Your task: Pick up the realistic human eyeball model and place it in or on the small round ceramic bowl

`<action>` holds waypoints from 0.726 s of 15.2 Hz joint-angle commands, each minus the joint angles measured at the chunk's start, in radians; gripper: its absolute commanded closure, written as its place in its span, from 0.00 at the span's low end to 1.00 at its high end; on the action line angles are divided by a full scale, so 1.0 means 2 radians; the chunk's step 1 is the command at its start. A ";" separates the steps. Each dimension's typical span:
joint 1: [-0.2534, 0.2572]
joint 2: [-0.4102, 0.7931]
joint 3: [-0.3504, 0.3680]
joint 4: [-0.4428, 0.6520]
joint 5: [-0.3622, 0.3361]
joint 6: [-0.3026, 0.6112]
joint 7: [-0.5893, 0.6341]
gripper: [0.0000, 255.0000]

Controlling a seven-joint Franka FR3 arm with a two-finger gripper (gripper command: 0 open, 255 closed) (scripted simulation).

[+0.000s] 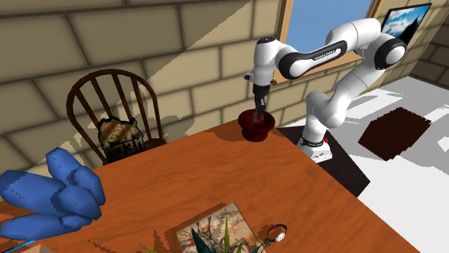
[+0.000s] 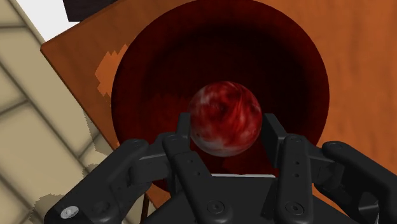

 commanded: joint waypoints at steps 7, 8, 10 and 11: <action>0.000 0.000 0.000 -0.004 0.000 0.004 0.000 1.00; 0.000 0.000 0.000 -0.004 0.000 0.004 0.000 0.00; 0.000 0.000 0.000 -0.004 0.000 0.004 0.000 0.00; 0.000 0.000 0.000 -0.004 0.000 0.004 0.000 0.00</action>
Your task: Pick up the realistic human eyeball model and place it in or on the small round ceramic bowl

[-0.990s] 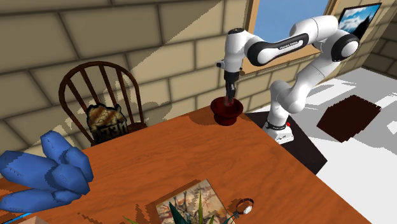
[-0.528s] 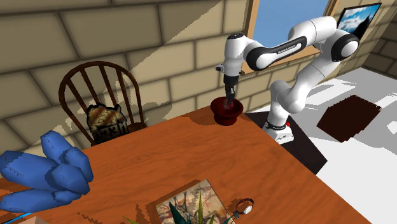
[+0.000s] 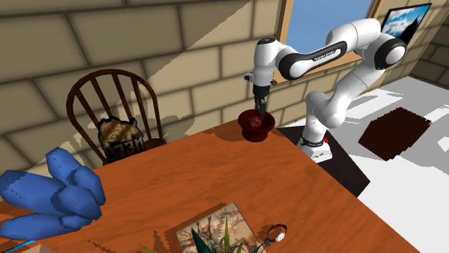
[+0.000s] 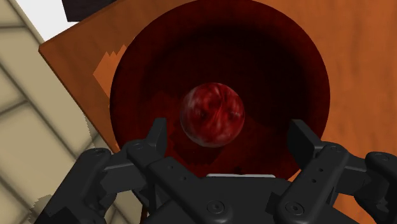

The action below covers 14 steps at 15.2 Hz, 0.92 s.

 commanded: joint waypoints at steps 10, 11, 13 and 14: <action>-0.001 0.000 -0.002 0.063 -0.001 -0.064 0.000 0.00; -0.001 0.000 -0.002 0.063 -0.001 -0.064 0.000 0.00; -0.001 0.000 -0.002 0.063 -0.001 -0.064 0.000 0.00; -0.001 0.000 -0.002 0.063 -0.001 -0.064 0.000 0.00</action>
